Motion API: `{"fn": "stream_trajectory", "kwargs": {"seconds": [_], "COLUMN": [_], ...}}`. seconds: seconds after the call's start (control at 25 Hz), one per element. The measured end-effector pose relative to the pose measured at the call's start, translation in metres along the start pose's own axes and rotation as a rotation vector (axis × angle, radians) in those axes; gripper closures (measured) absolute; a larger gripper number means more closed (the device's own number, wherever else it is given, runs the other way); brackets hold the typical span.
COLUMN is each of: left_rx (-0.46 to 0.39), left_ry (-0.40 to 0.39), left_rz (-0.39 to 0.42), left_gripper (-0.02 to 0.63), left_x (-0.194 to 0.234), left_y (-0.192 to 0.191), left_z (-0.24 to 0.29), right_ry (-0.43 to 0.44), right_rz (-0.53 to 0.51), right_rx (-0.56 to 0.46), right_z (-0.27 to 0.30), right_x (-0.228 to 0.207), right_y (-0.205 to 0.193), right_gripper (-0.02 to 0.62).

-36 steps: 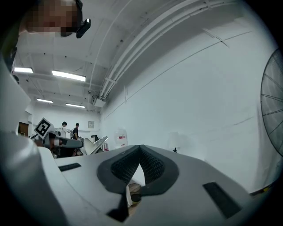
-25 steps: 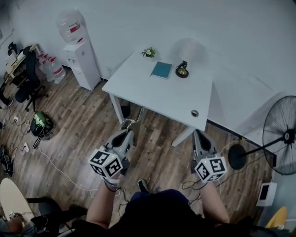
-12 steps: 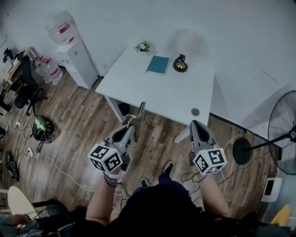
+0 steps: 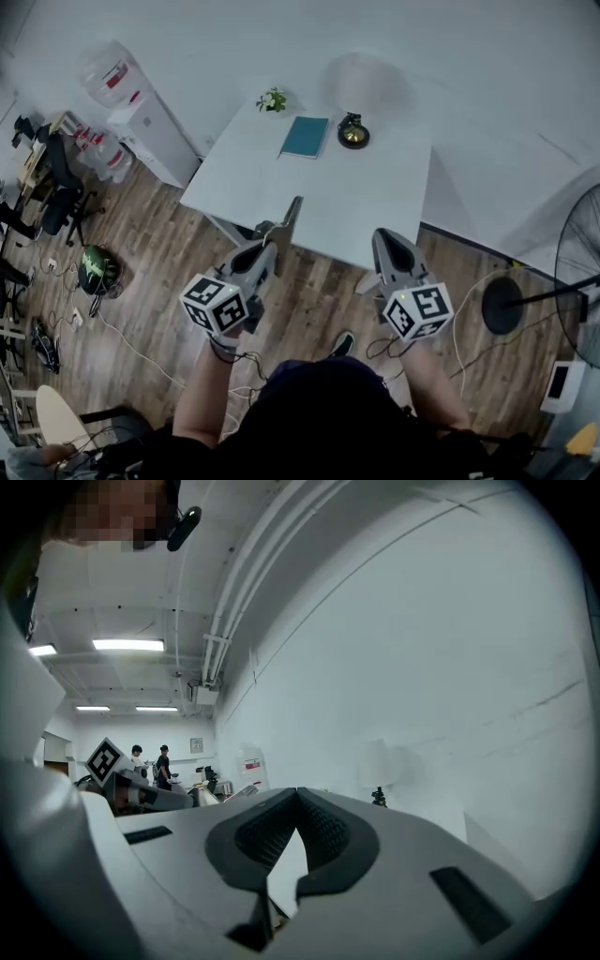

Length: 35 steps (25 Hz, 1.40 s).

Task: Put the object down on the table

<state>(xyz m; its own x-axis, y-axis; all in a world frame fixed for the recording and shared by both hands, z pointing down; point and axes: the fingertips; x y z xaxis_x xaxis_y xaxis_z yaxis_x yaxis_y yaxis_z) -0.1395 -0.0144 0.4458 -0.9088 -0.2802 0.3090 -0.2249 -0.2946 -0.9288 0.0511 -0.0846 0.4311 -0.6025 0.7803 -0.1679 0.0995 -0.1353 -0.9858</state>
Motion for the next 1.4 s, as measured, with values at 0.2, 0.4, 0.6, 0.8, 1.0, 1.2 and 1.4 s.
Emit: {"fn": "stream_trajectory", "kwargs": {"seconds": [0.2,0.4,0.6,0.8,1.0,1.2,1.4], "left_rx": [0.051,0.099,0.16,0.227,0.298,0.371,0.458], "left_ry": [0.022,0.007,-0.034,-0.084,-0.153,-0.257,-0.342], "left_rz": [0.06,0.076,0.105,0.081,0.089,0.09,0.087], "left_gripper": [0.598,0.598,0.598,0.598,0.598,0.598,0.598], "left_x": [-0.004,-0.007,0.003,0.032,0.068,0.091,0.115], "left_y": [-0.005,-0.008,-0.019,-0.043,-0.058,-0.078,-0.103], "left_z": [0.048,0.08,0.116,0.151,0.198,0.241,0.273], "right_ry": [-0.006,-0.019,-0.038,-0.104,-0.187,-0.261,-0.33], "right_rz": [-0.006,-0.008,-0.013,-0.027,-0.045,-0.055,-0.078], "right_rx": [0.017,0.038,0.061,0.089,0.116,0.138,0.162], "right_z": [0.001,0.002,0.016,0.031,0.06,0.092,0.12], "right_x": [-0.039,-0.059,-0.083,-0.101,-0.122,-0.138,-0.147], "right_y": [-0.005,-0.006,-0.015,-0.019,-0.017,-0.013,-0.009], "right_gripper": [0.591,0.591,0.591,0.591,0.591,0.591,0.591]}}
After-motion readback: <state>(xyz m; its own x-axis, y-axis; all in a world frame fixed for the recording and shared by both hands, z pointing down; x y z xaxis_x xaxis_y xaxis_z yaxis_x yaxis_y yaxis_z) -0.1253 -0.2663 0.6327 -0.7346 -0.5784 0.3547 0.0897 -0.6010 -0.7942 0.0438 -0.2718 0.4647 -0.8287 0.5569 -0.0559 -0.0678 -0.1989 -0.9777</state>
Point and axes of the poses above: the fingertips, and each gripper's own axes: z forward along the fingers, x to its left, y out of its top, and after that the axes turned 5 degrees about y, right-handed
